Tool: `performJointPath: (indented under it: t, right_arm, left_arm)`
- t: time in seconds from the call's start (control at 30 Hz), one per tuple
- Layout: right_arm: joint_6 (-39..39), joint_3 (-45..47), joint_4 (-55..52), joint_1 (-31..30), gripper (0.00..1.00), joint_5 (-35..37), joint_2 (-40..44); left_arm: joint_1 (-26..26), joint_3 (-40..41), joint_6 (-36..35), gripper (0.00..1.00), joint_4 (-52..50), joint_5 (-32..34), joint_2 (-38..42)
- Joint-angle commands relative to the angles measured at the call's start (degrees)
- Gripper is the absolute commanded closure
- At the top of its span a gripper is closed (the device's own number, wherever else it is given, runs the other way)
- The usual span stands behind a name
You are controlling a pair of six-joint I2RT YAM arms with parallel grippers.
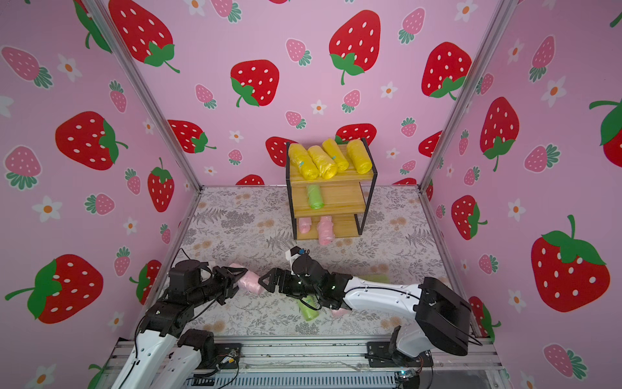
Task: Sort the rolls of trash bags by color and place them on the shelf
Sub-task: Pick up the roll of trash bags from the center of the board.
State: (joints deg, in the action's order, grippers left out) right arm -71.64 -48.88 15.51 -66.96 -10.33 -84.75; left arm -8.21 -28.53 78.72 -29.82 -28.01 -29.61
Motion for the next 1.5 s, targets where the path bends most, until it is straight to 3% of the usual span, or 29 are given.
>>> performJointPath:
  t: [0.0, 0.17, 0.37, 0.5, 0.73, 0.93, 1.07, 1.17, 1.2, 1.23, 1.47]
  right_arm:
    - [-2.38, -3.0, 8.0, -1.13, 0.0, -3.26, -1.97]
    - [-3.79, -3.59, 10.06, -2.28, 0.01, -3.7, -4.62]
    - [-6.23, -2.98, 13.53, -2.9, 0.12, -4.32, -7.09]
    - [-7.64, -2.54, 15.79, -3.0, 0.24, -4.61, -8.37]
    - [-7.55, -1.36, 15.94, -3.0, 0.56, -3.12, -7.32]
    - [-7.55, 0.34, 15.6, -3.0, 0.65, -1.89, -5.99]
    - [-7.49, 0.7, 15.63, -3.0, 0.84, -1.71, -5.88]
    - [-7.18, 1.76, 15.7, -2.76, 0.98, -0.87, -5.08]
    - [-7.2, 2.62, 15.75, -2.38, 1.0, -0.46, -4.46]
    - [-7.2, 3.62, 15.71, -1.95, 1.0, -0.1, -3.7]
    - [-8.7, 17.31, 20.74, 7.46, 1.0, 4.83, 7.53]
  left_arm:
    - [-0.65, 0.35, 1.67, 1.0, 1.49, 0.34, 1.03]
    - [-0.81, 0.41, 1.48, 1.0, 1.44, 0.14, 0.46]
    - [-0.86, -0.12, 1.7, 1.0, 1.36, 0.5, 0.49]
    - [-1.05, -0.72, 1.75, 1.0, 1.09, 0.68, 0.49]
    - [-1.28, -1.08, 1.6, 1.0, 0.51, 0.94, 0.6]
    - [-1.37, -0.91, 1.7, 1.0, 0.29, 1.11, 0.73]
    - [-1.38, -0.74, 1.78, 0.98, 0.54, 0.99, 0.69]
    - [-1.46, -0.73, 2.05, 0.41, -0.11, 1.0, 0.57]
    - [-1.42, -0.89, 1.87, 0.16, -0.62, 1.18, 0.6]
    - [-1.45, -1.04, 1.5, 0.01, -0.83, 1.25, 0.6]
    - [-1.46, -1.88, -0.33, 0.0, -1.59, 1.66, -0.37]
